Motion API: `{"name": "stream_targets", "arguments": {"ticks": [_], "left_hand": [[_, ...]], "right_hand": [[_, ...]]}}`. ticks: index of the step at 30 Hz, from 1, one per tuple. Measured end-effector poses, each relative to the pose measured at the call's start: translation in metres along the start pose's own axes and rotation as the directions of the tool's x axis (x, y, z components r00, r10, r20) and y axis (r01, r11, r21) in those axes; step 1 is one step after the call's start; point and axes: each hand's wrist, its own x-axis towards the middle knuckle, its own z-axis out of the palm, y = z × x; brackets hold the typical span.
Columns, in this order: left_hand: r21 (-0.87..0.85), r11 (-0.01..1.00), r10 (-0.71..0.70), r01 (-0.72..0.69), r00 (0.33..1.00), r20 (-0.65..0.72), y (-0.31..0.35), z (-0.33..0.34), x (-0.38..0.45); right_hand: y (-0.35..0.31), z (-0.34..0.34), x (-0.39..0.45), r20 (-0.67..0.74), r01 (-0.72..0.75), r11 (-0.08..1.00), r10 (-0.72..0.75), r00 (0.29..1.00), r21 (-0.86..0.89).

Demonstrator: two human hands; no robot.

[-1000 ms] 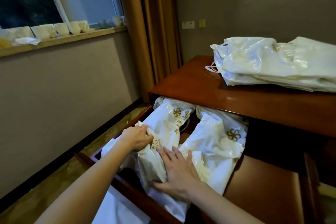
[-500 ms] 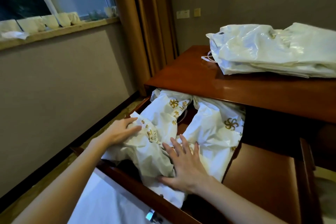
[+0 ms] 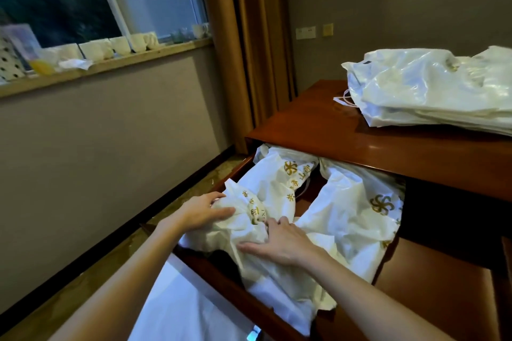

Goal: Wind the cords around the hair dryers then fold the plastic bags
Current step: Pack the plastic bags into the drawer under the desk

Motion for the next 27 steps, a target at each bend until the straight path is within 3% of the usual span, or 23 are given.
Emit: {"name": "stream_targets", "arguments": {"ticks": [2, 4, 5, 9, 14, 18, 20, 23, 27], "left_hand": [[-0.063, 0.998, 0.016, -0.015, 1.0, 0.012, 0.004, 0.004, -0.001], [-0.109, 0.993, 0.039, -0.037, 0.999, 0.013, 0.006, 0.006, -0.002], [-0.122, 0.992, 0.046, -0.045, 0.999, 0.007, 0.005, 0.005, -0.003], [-0.143, 0.987, 0.069, -0.073, 0.997, -0.032, 0.006, 0.0, -0.006], [-0.235, 0.965, 0.087, -0.113, 0.989, -0.116, 0.001, -0.009, -0.004], [-0.365, 0.926, 0.051, -0.1, 0.988, -0.143, -0.008, -0.009, 0.004], [-0.334, 0.94, 0.041, -0.07, 0.995, -0.094, -0.011, -0.007, 0.003], [-0.294, 0.952, 0.055, -0.08, 0.994, -0.09, -0.016, -0.001, 0.003], [-0.318, 0.948, 0.012, -0.008, 1.0, 0.012, -0.015, 0.008, 0.008]], "right_hand": [[0.001, -0.009, 0.005, 0.102, -0.03, 0.97, 0.006, 0.995, 0.242], [0.0, -0.024, 0.007, 0.215, -0.041, 0.827, -0.098, 0.972, 0.561], [0.001, -0.031, 0.007, 0.239, -0.06, 0.77, -0.122, 0.963, 0.635], [0.012, -0.029, 0.026, 0.137, -0.085, 0.847, 0.014, 0.99, 0.525], [0.007, -0.042, 0.039, -0.042, 0.142, 0.803, -0.144, 0.989, 0.578], [0.002, -0.049, 0.042, 0.066, 0.068, 0.691, -0.164, 0.984, 0.72], [0.003, -0.041, 0.044, 0.124, 0.039, 0.772, -0.152, 0.981, 0.635], [-0.003, -0.035, 0.041, 0.086, 0.016, 0.979, -0.034, 0.996, 0.202], [-0.022, -0.017, 0.025, -0.125, 0.071, 0.986, -0.09, 0.988, -0.151]]}}
